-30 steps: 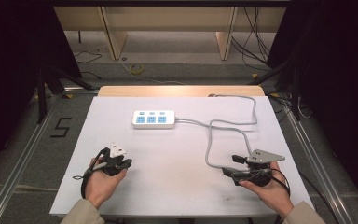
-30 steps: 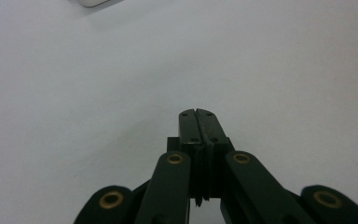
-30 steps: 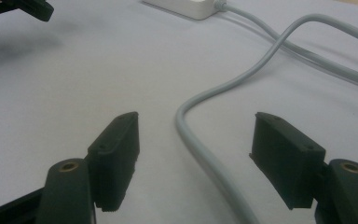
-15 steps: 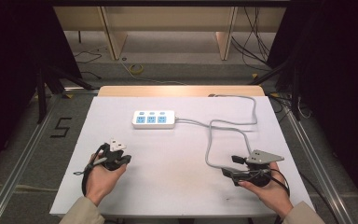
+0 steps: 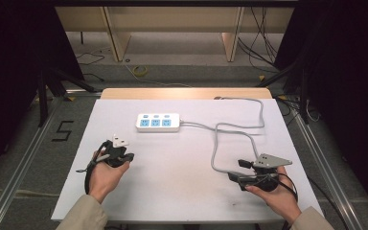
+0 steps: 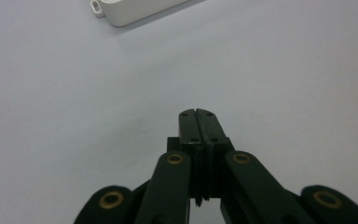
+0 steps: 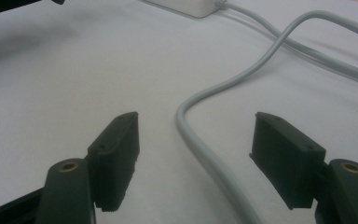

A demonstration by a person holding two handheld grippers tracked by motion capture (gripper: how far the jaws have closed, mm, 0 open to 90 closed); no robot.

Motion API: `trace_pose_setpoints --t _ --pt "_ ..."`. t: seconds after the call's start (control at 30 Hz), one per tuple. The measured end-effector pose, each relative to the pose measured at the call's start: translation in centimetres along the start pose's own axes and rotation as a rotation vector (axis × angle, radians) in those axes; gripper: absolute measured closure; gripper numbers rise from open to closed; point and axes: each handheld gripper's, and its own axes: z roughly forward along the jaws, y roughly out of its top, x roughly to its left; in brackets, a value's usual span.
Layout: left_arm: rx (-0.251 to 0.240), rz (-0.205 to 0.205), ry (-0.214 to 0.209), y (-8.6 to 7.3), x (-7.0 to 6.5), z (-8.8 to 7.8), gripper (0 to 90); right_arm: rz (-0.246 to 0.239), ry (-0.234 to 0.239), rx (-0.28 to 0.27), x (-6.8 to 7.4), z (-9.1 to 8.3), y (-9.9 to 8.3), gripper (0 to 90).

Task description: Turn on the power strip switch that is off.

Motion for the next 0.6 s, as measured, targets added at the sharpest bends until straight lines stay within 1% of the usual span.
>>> trace_pose_setpoints --t 0.17,0.23,0.4,0.6 --pt "0.002 0.013 0.006 0.5 0.1 0.3 89.7 0.0 -0.001 0.0 0.0 0.0 0.0 32.6" --pt "0.0 0.011 0.008 0.7 0.1 0.5 89.7 0.0 0.0 0.0 0.0 0.0 0.0 32.6" --pt "0.015 0.024 0.016 1.2 0.2 1.0 89.7 0.001 0.0 -0.001 0.0 0.0 0.0 32.4" --pt "0.012 0.029 0.023 2.1 0.3 1.5 89.7 0.002 0.0 0.0 -0.1 0.0 0.0 32.4"
